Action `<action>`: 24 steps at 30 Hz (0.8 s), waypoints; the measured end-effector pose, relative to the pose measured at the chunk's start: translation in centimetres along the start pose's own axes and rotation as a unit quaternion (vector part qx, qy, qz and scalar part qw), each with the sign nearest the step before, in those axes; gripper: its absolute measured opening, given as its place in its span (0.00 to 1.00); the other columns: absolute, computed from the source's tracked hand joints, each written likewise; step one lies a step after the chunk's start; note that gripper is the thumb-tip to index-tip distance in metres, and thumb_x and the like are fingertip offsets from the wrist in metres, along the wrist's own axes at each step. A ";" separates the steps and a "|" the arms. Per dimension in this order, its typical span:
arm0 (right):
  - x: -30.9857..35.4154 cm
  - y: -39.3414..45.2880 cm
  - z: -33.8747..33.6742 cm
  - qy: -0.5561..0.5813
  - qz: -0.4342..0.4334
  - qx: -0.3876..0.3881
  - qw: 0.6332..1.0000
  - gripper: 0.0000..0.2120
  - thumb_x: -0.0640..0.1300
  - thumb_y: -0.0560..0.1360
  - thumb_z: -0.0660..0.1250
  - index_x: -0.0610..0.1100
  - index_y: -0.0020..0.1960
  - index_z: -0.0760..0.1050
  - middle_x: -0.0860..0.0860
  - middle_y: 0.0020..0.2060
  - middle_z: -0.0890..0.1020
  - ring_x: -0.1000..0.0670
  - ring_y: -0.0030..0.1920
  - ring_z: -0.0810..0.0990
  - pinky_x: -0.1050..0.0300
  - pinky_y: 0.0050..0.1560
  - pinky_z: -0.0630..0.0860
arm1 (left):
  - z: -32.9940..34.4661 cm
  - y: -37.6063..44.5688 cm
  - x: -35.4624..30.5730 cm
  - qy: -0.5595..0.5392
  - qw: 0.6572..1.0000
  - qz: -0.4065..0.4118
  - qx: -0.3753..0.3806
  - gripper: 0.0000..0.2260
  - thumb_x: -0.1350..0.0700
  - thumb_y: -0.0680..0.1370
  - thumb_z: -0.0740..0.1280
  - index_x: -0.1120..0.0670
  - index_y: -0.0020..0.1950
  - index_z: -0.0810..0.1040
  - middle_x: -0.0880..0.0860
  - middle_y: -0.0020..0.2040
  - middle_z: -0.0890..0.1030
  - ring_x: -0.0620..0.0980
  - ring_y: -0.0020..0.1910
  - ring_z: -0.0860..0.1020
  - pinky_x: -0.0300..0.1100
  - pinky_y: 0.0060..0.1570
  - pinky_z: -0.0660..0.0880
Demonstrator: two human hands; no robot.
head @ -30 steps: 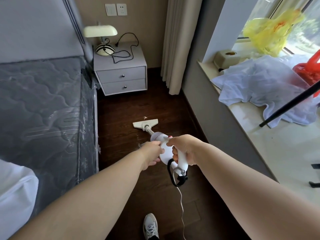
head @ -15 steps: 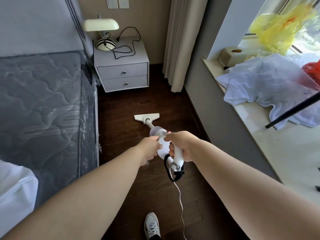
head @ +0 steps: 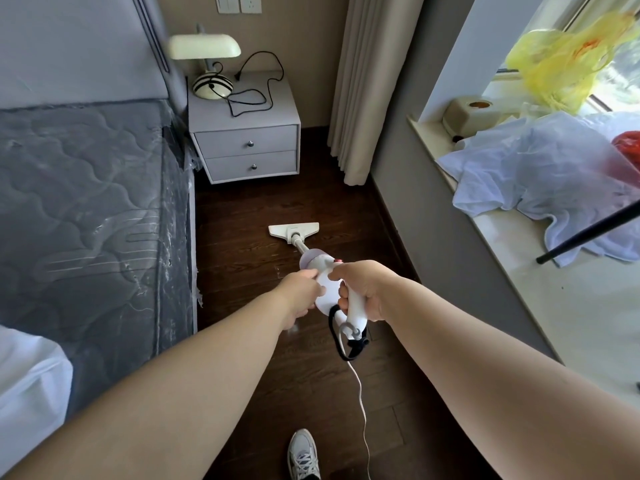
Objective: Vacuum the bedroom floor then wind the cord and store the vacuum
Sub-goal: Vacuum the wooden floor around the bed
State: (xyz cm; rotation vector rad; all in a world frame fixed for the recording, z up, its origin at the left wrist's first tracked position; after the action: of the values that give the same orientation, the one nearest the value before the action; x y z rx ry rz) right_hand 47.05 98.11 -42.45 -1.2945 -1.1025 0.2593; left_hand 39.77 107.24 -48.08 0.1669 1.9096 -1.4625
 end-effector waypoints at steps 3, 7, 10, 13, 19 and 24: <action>0.3 0.5 0.1 -0.006 0.001 -0.005 1.000 0.10 0.42 0.78 0.63 0.39 0.57 0.74 0.47 0.29 0.71 0.50 0.28 0.68 0.58 0.32 0.69 | -0.2 0.4 -0.2 0.001 1.000 0.002 -0.002 0.26 0.63 0.81 0.60 0.48 0.77 0.61 0.56 0.69 0.72 0.53 0.58 0.74 0.44 0.55 0.71; 0.8 1.1 0.3 -0.013 0.010 -0.006 1.000 0.09 0.42 0.78 0.63 0.39 0.55 0.74 0.47 0.30 0.70 0.50 0.28 0.68 0.58 0.33 0.69 | -0.5 1.1 -0.4 0.003 1.000 0.002 -0.003 0.26 0.63 0.81 0.60 0.48 0.77 0.60 0.56 0.69 0.71 0.54 0.59 0.74 0.45 0.55 0.71; 1.2 1.5 0.3 -0.017 0.013 -0.002 1.000 0.08 0.42 0.78 0.63 0.40 0.55 0.73 0.48 0.30 0.70 0.51 0.28 0.68 0.59 0.33 0.69 | -0.8 1.7 -0.6 0.002 1.000 -0.002 0.001 0.26 0.62 0.81 0.60 0.47 0.77 0.60 0.56 0.68 0.72 0.55 0.62 0.75 0.47 0.58 0.72; 1.7 1.8 0.3 -0.021 0.011 -0.006 1.000 0.09 0.42 0.78 0.63 0.40 0.57 0.73 0.48 0.29 0.70 0.51 0.28 0.69 0.58 0.33 0.69 | -1.0 2.1 -0.9 0.001 1.000 -0.001 0.001 0.26 0.62 0.81 0.60 0.47 0.77 0.61 0.56 0.67 0.73 0.55 0.61 0.75 0.48 0.60 0.72; 2.5 2.1 0.3 -0.030 0.011 -0.007 0.999 0.10 0.42 0.78 0.63 0.40 0.58 0.73 0.48 0.29 0.70 0.51 0.28 0.68 0.58 0.33 0.69 | -1.3 2.3 -1.6 -0.004 1.000 0.001 0.004 0.26 0.63 0.81 0.60 0.48 0.77 0.61 0.55 0.64 0.73 0.54 0.57 0.75 0.46 0.56 0.71; 2.2 1.7 0.3 -0.033 0.013 -0.003 0.999 0.09 0.42 0.78 0.63 0.40 0.56 0.73 0.48 0.29 0.70 0.51 0.28 0.68 0.58 0.33 0.69 | -1.3 2.0 -1.4 -0.020 1.000 -0.007 -0.001 0.26 0.63 0.81 0.61 0.48 0.77 0.61 0.56 0.68 0.73 0.54 0.59 0.75 0.45 0.58 0.72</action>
State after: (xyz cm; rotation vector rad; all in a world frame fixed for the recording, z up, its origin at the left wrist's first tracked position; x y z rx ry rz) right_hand 48.59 100.39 -42.84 -1.3141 -1.1424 0.3210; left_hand 41.21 109.47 -48.70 0.1240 1.8834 -1.4628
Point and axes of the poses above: each hand's wrist, its own y-axis towards the middle knuckle, its own z-axis out of the palm, x = y × z, the point moved 9 cm from there along y, towards the middle knuckle
